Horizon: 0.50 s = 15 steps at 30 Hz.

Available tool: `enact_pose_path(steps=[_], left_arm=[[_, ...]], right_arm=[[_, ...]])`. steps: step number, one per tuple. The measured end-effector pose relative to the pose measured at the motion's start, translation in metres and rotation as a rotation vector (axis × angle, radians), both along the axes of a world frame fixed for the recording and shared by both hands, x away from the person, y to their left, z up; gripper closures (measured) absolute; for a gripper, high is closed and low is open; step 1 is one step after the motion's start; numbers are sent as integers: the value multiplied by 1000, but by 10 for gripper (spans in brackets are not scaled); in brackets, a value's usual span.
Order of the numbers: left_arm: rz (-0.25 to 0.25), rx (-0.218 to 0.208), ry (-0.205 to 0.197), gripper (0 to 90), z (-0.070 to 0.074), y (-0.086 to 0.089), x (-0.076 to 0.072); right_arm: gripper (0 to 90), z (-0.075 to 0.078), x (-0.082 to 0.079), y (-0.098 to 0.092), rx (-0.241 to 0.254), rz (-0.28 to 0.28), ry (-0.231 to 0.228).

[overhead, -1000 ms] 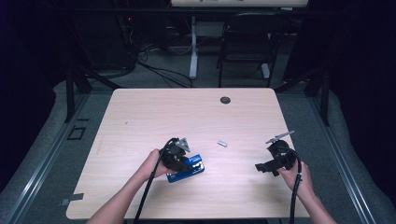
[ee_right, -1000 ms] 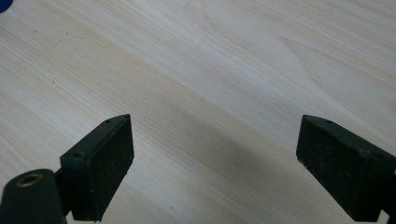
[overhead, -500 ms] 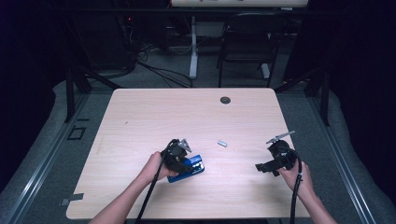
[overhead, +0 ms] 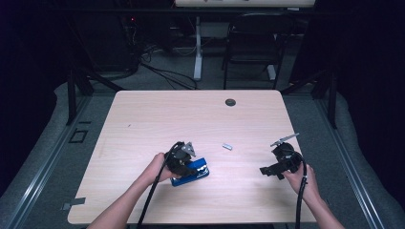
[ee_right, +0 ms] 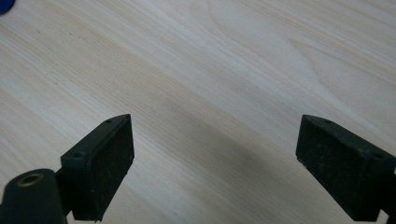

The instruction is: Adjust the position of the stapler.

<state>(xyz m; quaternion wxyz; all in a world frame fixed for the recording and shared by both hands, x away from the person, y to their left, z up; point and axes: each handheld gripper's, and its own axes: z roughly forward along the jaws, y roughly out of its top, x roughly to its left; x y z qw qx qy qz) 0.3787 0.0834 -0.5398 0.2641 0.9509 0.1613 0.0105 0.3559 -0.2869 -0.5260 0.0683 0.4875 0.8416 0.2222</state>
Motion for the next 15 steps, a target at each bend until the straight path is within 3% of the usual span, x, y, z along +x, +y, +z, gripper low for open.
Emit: enact_pose_path(steps=[2, 3, 11, 15], left_arm=[[-6, 1, 1, 661, 0, 0, 0], [-15, 4, -4, 661, 0, 0, -1], [-113, 24, -26, 662, 1, -5, -10], [-133, 18, -29, 662, 1, -6, -11]], right_arm=[[108, 0, 1, 0, -17, 16, 9], [108, -1, 1, 2, 2, 9, 5], [108, 1, -2, 0, -6, 18, 1], [108, 0, -2, 0, -5, 15, 8]])
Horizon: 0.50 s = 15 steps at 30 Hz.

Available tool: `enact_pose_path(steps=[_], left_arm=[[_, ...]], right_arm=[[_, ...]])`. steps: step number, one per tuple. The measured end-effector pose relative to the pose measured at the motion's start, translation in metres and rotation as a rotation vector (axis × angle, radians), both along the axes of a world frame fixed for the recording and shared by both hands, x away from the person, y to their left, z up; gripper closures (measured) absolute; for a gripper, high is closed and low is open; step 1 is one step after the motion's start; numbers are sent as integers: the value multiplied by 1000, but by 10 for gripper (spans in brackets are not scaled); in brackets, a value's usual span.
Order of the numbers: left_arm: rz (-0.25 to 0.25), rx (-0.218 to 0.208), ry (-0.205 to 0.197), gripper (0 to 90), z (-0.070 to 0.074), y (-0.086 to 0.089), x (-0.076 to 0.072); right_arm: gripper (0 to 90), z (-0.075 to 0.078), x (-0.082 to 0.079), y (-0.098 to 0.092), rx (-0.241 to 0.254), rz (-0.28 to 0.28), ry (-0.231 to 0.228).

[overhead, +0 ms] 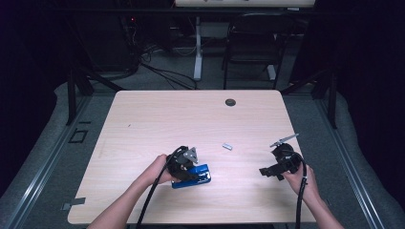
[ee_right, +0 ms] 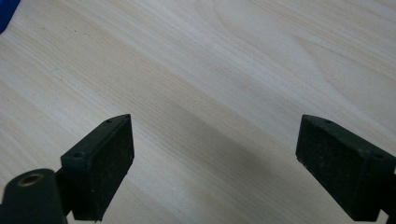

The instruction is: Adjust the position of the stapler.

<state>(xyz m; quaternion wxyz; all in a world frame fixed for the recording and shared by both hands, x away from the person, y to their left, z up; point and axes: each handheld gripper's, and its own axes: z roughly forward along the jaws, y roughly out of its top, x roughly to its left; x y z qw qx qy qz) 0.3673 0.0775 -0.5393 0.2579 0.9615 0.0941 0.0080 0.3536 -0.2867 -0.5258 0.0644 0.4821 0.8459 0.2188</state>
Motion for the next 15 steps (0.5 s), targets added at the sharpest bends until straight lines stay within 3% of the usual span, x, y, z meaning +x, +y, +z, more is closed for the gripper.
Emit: enact_pose_path(steps=[9, 11, 15], left_arm=[[-18, -3, -6, 659, 0, -3, -5], [-16, -14, 0, 660, 0, -3, -4], [1, -24, 23, 648, -1, -2, -3]], right_arm=[[108, 1, -2, 4, 14, 5, -5], [108, 1, -1, 4, -6, 17, -3], [108, 1, -1, 6, 9, 9, -3]])
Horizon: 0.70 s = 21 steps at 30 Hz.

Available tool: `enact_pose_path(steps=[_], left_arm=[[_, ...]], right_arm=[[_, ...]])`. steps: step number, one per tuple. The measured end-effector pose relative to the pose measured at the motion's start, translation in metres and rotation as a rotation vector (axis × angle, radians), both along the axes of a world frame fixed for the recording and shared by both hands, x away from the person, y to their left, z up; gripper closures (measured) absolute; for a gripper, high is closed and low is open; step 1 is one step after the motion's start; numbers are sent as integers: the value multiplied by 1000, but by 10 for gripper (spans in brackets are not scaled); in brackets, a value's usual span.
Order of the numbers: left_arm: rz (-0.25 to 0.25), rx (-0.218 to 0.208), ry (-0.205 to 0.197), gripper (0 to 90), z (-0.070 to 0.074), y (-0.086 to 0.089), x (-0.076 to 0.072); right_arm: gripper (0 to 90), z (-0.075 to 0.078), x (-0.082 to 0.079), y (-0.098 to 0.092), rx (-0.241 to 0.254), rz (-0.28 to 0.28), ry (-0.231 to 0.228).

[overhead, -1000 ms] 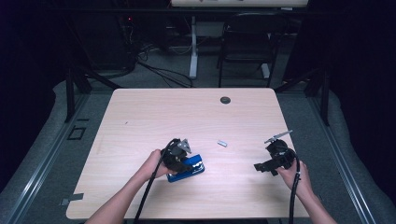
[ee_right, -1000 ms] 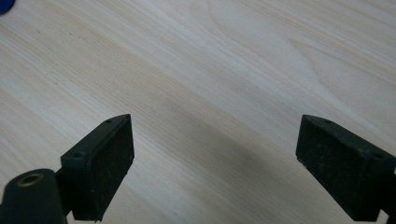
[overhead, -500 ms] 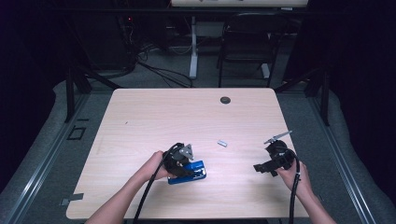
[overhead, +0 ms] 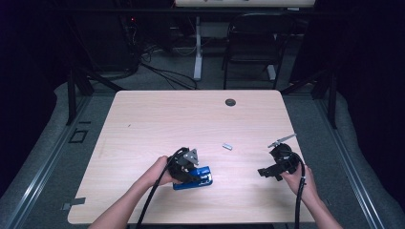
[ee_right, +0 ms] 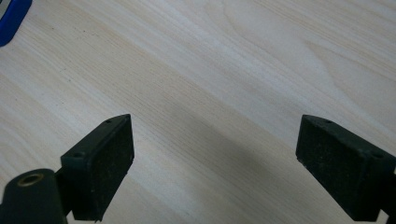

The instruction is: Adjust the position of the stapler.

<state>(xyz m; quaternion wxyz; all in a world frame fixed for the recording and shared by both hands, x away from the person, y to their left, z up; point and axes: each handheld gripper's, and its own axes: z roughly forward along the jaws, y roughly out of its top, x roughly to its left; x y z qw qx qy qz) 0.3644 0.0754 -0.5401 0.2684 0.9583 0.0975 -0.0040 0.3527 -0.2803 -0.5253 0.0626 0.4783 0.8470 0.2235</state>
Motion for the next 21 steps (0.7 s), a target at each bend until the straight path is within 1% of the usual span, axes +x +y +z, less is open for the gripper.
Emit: enact_pose_path(steps=[1, 2, 3, 4, 5, 6, 7, 9, 10, 14, 15, 16, 17, 18, 20, 21], left_arm=[[5, -12, 10, 639, 0, 0, 0], [18, -22, 13, 615, 1, 0, 1], [30, -23, 14, 574, 3, 0, 2], [39, -36, 13, 552, 5, 1, 2], [48, -46, 14, 542, 6, 2, 3], [62, -52, 17, 508, 7, 3, 4], [74, -50, 17, 468, 8, 4, 4], [85, -58, 24, 421, 9, 6, 5], [93, -57, 30, 390, 9, 6, 6], [109, -64, 30, 297, 9, 5, 6], [112, -62, 22, 279, 10, 5, 5], [116, -69, 22, 256, 11, 5, 5], [119, -66, 17, 243, 12, 5, 5], [125, -71, 19, 229, 12, 4, 5], [130, -75, 22, 207, 13, 4, 5], [132, -78, 25, 203, 12, 3, 5]], right_arm=[[109, 0, 0, 0, 0, 1, 0], [109, 0, 0, 0, -1, 2, 2], [109, 0, 0, 0, -1, 2, 1], [110, 0, -1, 1, 7, -9, -8], [111, 1, 0, 1, -1, -1, -3], [111, 2, 0, 0, -13, 8, -1], [111, 2, 0, 0, -10, 9, -4], [113, 1, 0, 2, 22, 3, -9], [114, 1, 0, 2, 5, 7, -8], [115, 2, 0, 3, -2, 13, 1], [115, 2, 0, 4, 12, 11, -3], [116, 3, 0, 4, 5, 14, -2], [116, 3, 0, 5, 1, 18, -6], [117, 3, 0, 5, 8, 11, -10], [117, 3, 0, 6, 8, 14, -8], [118, 3, 0, 7, 19, 5, -13]])
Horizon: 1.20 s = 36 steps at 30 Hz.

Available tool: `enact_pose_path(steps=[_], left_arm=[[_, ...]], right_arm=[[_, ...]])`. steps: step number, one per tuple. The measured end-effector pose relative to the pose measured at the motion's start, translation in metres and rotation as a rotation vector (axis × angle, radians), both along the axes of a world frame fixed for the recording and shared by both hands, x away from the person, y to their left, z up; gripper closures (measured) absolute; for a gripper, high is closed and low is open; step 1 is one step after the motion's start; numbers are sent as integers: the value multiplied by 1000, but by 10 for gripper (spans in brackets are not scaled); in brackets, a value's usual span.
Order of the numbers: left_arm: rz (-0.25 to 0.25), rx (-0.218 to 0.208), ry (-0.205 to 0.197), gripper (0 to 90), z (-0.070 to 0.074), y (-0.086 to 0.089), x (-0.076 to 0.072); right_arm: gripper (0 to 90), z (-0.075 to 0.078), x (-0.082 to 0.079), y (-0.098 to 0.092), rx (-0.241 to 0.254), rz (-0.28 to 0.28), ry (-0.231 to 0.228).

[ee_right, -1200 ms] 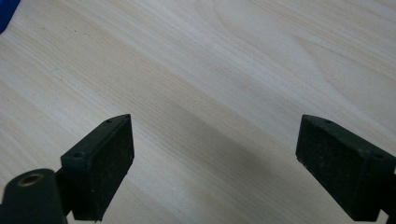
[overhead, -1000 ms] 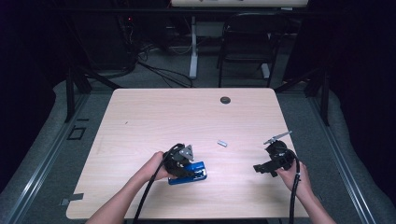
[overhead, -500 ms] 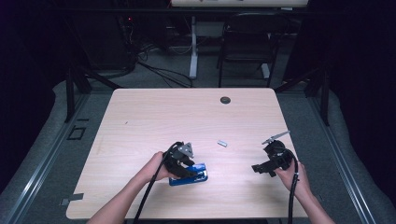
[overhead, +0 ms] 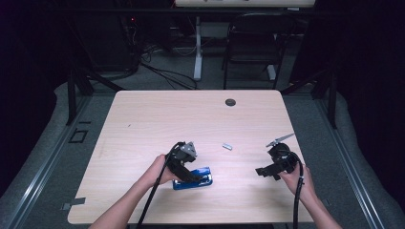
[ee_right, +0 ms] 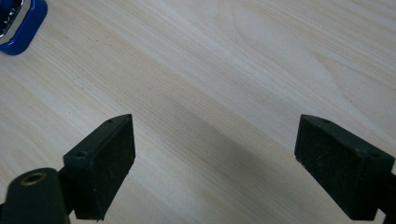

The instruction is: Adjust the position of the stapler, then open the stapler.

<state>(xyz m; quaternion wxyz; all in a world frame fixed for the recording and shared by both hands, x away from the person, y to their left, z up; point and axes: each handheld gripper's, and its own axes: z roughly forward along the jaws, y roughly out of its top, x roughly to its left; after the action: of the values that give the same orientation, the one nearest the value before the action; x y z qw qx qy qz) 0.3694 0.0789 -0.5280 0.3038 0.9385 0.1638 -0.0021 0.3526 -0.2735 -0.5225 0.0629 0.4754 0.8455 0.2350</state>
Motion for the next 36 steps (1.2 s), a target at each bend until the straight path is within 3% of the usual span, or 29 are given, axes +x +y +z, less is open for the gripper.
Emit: enact_pose_path(steps=[4, 6, 18, 24, 29, 32, 36], left_arm=[[12, 7, -3, 182, -1, -3, -1], [9, 1, 0, 181, -2, -6, -2], [6, 1, -3, 219, -4, -19, -6], [9, -2, -12, 356, -6, -26, -9], [4, -3, -26, 524, -6, -29, -11], [-11, 7, -35, 586, -6, -32, -12], [0, 17, -50, 604, -7, -34, -13]], right_arm=[[119, 1, 1, 0, -20, 19, 3], [120, 1, 1, 2, -1, 9, -3], [121, 2, 1, 10, -1, 29, 5], [124, 3, 2, 17, -2, 43, 1], [129, 4, 2, 24, 23, 47, -7], [129, 3, 2, 29, 25, 59, -4], [130, 2, 2, 36, 26, 71, 0]])
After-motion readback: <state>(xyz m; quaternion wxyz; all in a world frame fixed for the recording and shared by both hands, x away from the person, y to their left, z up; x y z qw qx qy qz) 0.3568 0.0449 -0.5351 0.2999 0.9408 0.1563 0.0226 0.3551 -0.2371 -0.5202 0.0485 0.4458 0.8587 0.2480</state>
